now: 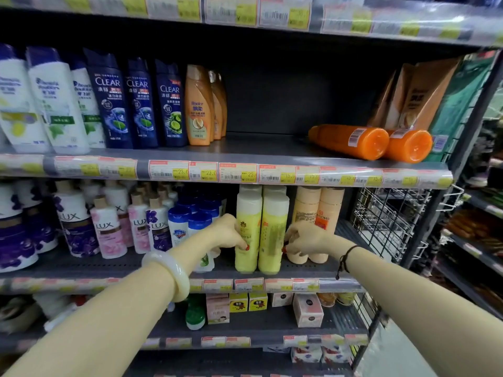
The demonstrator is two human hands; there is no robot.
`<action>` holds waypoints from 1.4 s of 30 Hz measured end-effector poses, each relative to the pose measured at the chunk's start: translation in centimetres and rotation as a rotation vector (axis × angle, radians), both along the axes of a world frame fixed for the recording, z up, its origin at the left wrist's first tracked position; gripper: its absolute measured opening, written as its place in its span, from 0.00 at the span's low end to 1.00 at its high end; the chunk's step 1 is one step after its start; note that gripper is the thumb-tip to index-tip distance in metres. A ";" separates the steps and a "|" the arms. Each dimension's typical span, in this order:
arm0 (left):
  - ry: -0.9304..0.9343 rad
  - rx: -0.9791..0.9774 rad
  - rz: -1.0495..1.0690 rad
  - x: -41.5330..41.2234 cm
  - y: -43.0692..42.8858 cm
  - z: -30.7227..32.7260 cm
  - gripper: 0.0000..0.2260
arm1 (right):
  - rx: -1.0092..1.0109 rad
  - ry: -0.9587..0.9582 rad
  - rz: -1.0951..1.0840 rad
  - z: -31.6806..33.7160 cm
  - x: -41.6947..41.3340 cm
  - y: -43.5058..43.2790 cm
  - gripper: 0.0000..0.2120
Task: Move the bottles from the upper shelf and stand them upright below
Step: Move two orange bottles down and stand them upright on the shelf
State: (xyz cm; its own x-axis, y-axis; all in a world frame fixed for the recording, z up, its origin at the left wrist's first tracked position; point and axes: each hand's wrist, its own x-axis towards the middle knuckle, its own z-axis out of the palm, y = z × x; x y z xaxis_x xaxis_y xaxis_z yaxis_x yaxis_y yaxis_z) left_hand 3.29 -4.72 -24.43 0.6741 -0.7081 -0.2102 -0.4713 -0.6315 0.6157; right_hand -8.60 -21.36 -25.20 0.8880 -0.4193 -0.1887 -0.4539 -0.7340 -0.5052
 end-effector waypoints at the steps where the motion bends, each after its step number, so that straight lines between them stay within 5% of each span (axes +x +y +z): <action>1: -0.004 0.046 -0.043 -0.3 0.2 1.0 0.21 | 0.021 0.036 0.036 1.2 -0.4 0.3 0.20; 11: -0.021 0.022 -0.168 -3.8 -0.5 14.8 0.15 | -0.035 0.069 0.182 14.4 -3.2 1.7 0.20; 22: -0.145 -0.084 -0.228 -5.2 -7.7 22.5 0.15 | -0.126 -0.098 -0.045 24.6 -6.3 -4.7 0.12; 33: -0.045 -0.126 -0.272 -5.5 -15.6 23.9 0.23 | -0.304 -0.105 -0.322 26.5 -9.3 -10.4 0.16; 38: 0.111 -0.137 -0.180 -6.0 -18.5 23.0 0.30 | -0.185 -0.080 -0.428 24.8 -9.6 -11.8 0.07; 42: 0.218 -0.172 -0.103 -5.9 -19.8 22.2 0.33 | -0.152 -0.092 -0.435 23.4 -9.0 -12.9 0.16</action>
